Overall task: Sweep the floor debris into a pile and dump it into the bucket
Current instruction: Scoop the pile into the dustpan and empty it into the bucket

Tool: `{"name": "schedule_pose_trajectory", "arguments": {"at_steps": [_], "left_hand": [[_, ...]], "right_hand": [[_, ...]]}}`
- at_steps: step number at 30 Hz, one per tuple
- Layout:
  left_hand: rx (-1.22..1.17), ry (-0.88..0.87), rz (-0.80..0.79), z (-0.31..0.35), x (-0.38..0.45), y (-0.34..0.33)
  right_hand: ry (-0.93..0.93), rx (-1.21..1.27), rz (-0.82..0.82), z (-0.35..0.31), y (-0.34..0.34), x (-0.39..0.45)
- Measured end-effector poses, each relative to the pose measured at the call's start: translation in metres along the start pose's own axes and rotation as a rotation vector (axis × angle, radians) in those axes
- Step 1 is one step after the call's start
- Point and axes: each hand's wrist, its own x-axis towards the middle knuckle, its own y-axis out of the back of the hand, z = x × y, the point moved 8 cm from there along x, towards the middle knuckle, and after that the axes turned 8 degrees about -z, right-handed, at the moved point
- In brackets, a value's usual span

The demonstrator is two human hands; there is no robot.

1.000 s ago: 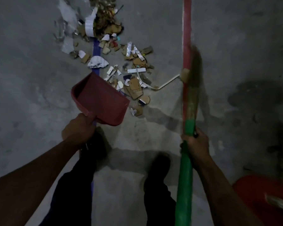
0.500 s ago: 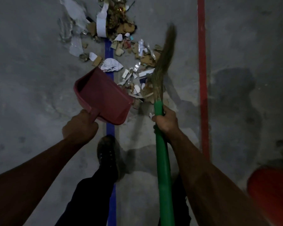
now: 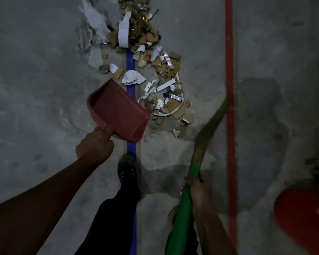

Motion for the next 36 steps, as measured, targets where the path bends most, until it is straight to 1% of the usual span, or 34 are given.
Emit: {"name": "schedule_pose_trajectory", "arguments": {"at_steps": [2, 4, 8, 11, 14, 16, 20, 22, 24, 26, 27, 28, 30, 34, 36], "left_hand": [[-0.001, 0.006, 0.009, -0.006, 0.000, 0.001], [0.001, 0.007, 0.008, -0.010, 0.001, 0.001], [0.034, 0.043, 0.004, -0.022, 0.004, 0.001], [0.061, 0.048, 0.017, -0.026, 0.005, 0.002], [0.060, 0.056, 0.024, -0.030, 0.005, 0.003], [0.044, 0.068, 0.029, -0.031, 0.005, 0.006], [0.050, 0.012, 0.019, -0.016, -0.003, 0.016], [0.050, -0.004, 0.020, -0.012, -0.009, 0.022], [0.033, -0.002, 0.030, -0.012, -0.012, 0.026], [0.012, 0.018, 0.006, -0.014, -0.013, 0.024], [0.015, 0.026, 0.000, -0.015, -0.011, 0.023], [0.016, 0.037, 0.006, -0.017, -0.009, 0.024], [0.012, 0.065, 0.030, -0.022, -0.005, 0.025], [0.013, 0.080, 0.043, -0.037, 0.005, 0.023], [0.004, 0.107, 0.061, -0.047, 0.008, 0.023]], "right_hand": [[0.011, -0.020, -0.059, 0.004, -0.032, 0.010], [0.061, -0.017, -0.160, -0.008, -0.075, 0.015], [0.130, -0.035, -0.257, -0.053, -0.143, 0.020], [0.190, -0.067, -0.318, -0.085, -0.169, 0.020], [0.260, -0.032, -0.343, -0.110, -0.164, 0.005], [0.277, 0.045, -0.306, -0.115, -0.144, -0.012], [0.250, 0.172, -0.211, -0.091, -0.087, -0.047], [0.180, 0.208, -0.168, -0.066, -0.066, -0.057], [0.082, 0.224, -0.086, -0.034, -0.050, -0.054], [-0.005, 0.216, -0.001, -0.003, -0.043, -0.045], [-0.040, 0.220, 0.004, 0.009, -0.047, -0.040], [-0.065, 0.225, -0.013, 0.018, -0.056, -0.035], [-0.057, 0.190, -0.084, 0.020, -0.085, -0.027], [0.021, 0.108, -0.279, -0.015, -0.156, -0.022], [0.060, 0.077, -0.347, -0.041, -0.185, -0.021]]}}
